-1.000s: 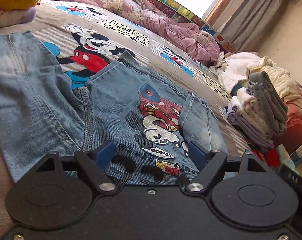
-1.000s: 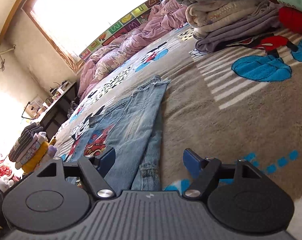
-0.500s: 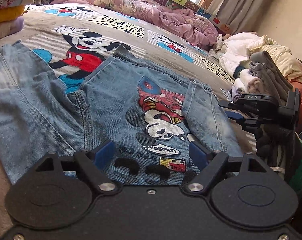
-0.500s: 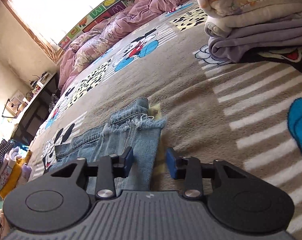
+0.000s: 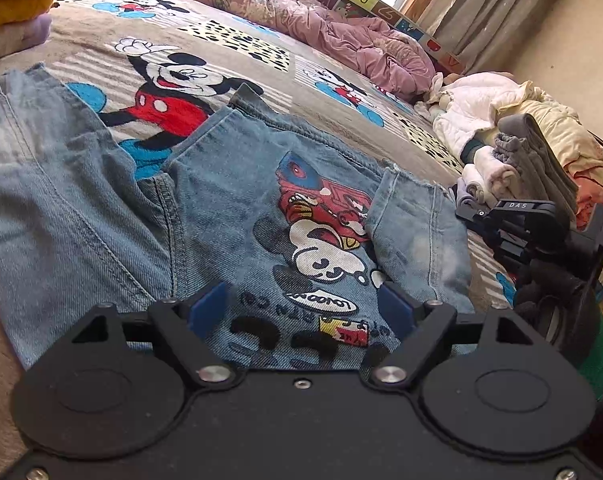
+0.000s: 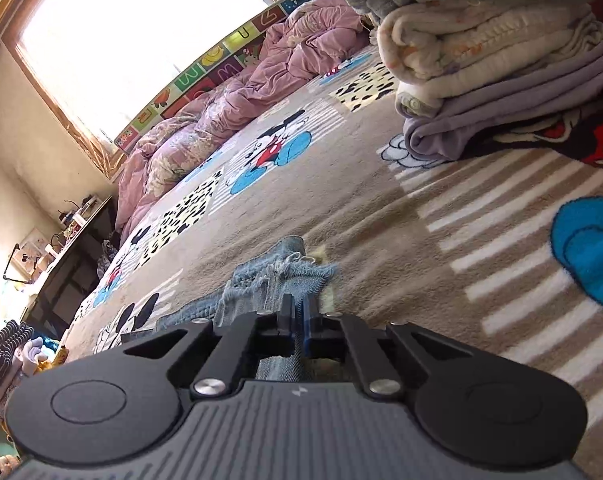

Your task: Fold clothes

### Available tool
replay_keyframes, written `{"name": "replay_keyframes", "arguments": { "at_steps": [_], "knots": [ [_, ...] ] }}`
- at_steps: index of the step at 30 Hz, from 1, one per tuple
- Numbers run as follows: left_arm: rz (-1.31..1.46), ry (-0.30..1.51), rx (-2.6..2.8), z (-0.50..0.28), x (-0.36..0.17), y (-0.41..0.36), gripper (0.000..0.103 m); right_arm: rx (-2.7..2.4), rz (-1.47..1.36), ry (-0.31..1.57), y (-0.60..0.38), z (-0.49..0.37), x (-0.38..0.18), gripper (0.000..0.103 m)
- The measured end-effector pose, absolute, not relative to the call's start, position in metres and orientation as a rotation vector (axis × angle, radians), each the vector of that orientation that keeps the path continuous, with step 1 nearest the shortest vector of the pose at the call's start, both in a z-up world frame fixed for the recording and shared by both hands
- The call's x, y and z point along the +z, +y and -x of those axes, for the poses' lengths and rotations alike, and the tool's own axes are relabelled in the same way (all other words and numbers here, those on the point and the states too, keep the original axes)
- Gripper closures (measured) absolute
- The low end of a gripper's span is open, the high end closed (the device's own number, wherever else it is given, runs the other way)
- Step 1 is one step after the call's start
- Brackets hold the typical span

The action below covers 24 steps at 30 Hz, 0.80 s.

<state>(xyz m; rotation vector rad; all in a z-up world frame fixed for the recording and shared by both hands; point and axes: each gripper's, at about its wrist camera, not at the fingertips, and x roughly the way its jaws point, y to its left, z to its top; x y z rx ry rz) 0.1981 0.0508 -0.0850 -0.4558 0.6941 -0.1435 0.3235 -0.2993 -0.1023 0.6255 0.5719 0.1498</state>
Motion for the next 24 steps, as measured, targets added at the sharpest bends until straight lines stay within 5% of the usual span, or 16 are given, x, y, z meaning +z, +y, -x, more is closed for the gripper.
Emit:
{"name": "replay_keyframes", "arguments": {
  "at_steps": [10,24],
  "knots": [
    [0.448,0.698,-0.151,-0.196,-0.085,0.053,0.02,0.003,-0.525,0.427,-0.356,-0.264,-0.048,0.098],
    [0.398,0.695,-0.139,-0.194,-0.086,0.047,0.02,-0.483,-0.664,0.508,-0.521,-0.16,-0.112,0.1]
  ]
}}
